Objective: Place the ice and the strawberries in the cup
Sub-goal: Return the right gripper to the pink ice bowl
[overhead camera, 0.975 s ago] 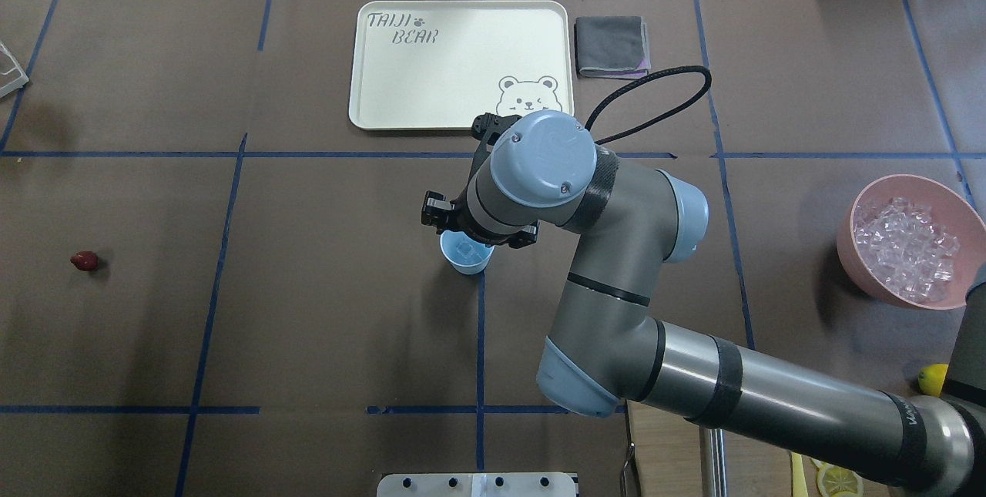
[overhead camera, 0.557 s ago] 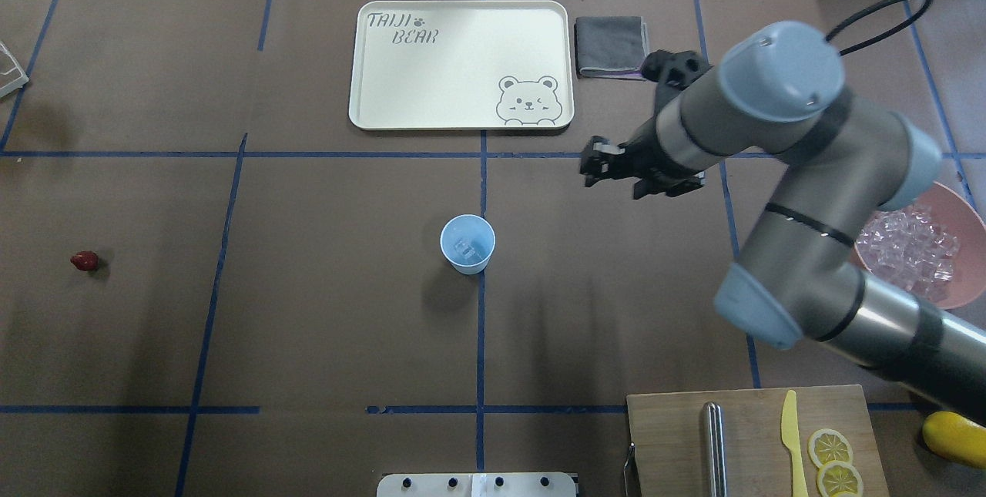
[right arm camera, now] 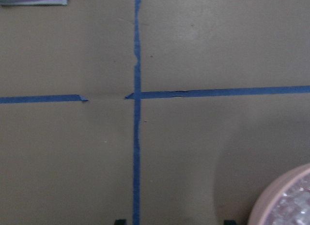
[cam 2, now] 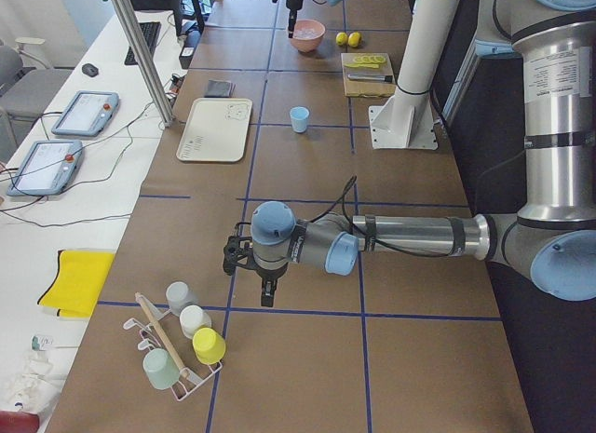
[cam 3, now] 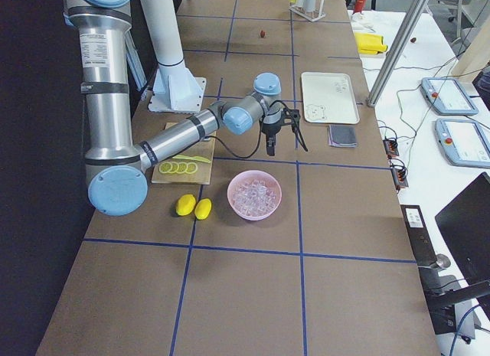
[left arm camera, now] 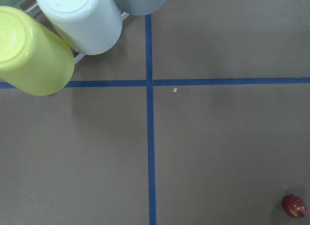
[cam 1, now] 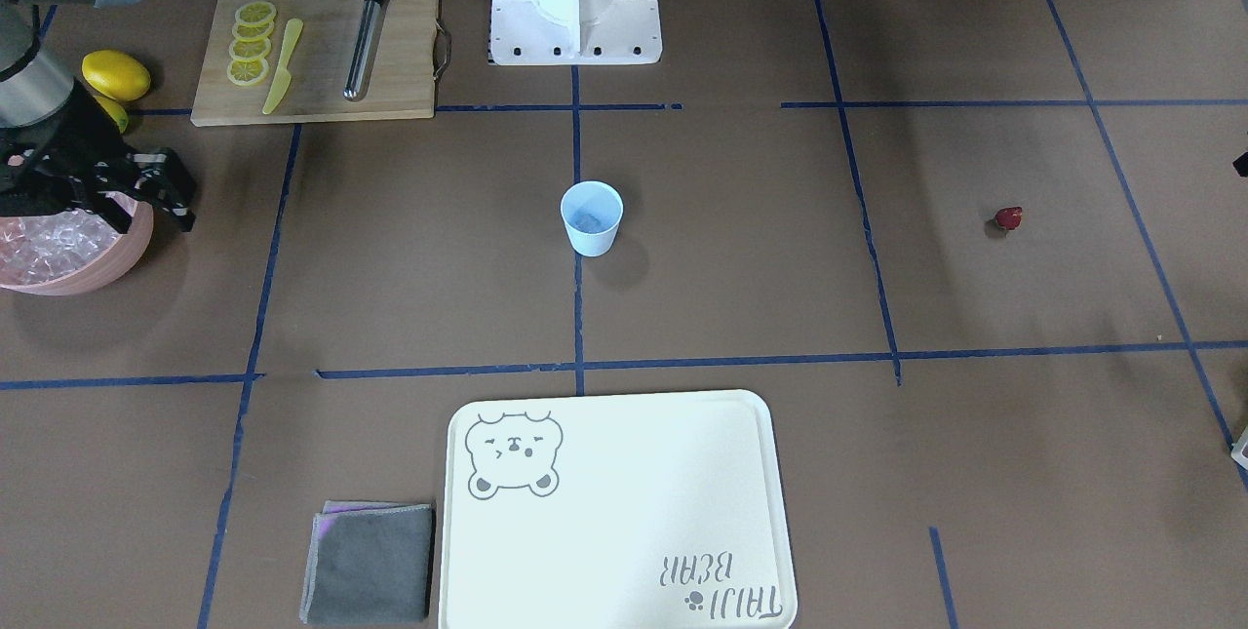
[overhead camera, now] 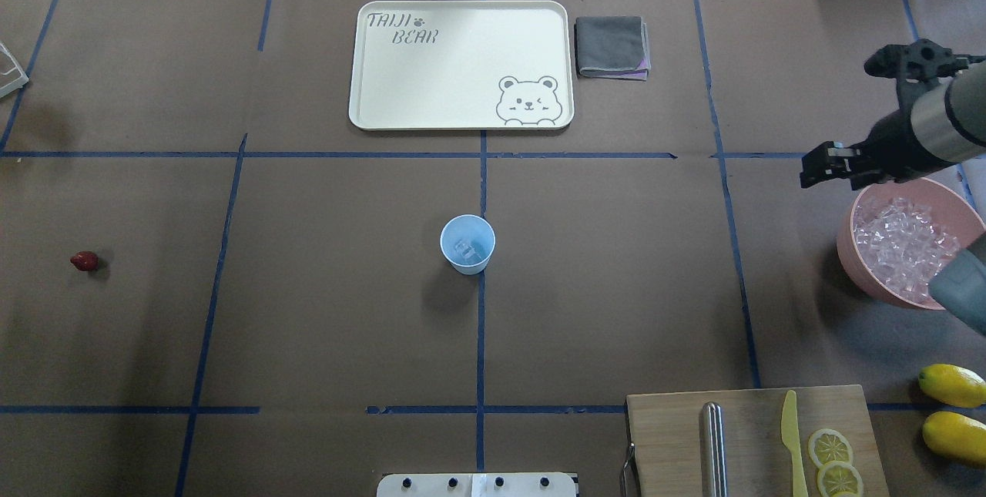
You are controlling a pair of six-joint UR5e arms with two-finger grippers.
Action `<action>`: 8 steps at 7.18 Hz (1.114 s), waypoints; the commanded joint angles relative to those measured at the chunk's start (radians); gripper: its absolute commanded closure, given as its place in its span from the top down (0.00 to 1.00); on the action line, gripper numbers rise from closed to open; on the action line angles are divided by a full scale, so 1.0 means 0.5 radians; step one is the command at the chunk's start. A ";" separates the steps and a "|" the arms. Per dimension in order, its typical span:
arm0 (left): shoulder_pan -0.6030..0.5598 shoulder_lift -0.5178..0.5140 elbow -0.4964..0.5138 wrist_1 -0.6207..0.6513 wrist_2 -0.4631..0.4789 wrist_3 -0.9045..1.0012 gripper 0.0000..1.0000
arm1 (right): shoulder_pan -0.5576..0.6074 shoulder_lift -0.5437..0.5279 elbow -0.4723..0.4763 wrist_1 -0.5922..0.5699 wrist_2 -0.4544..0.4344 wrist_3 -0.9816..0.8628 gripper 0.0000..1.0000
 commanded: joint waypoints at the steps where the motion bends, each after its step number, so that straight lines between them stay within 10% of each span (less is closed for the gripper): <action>1: 0.000 0.001 0.000 0.001 0.003 -0.003 1.00 | 0.025 -0.237 0.050 0.046 -0.239 -0.113 0.77; 8: 0.000 -0.002 -0.003 0.001 0.000 -0.003 1.00 | -0.036 -0.342 -0.146 0.347 -0.262 -0.236 0.76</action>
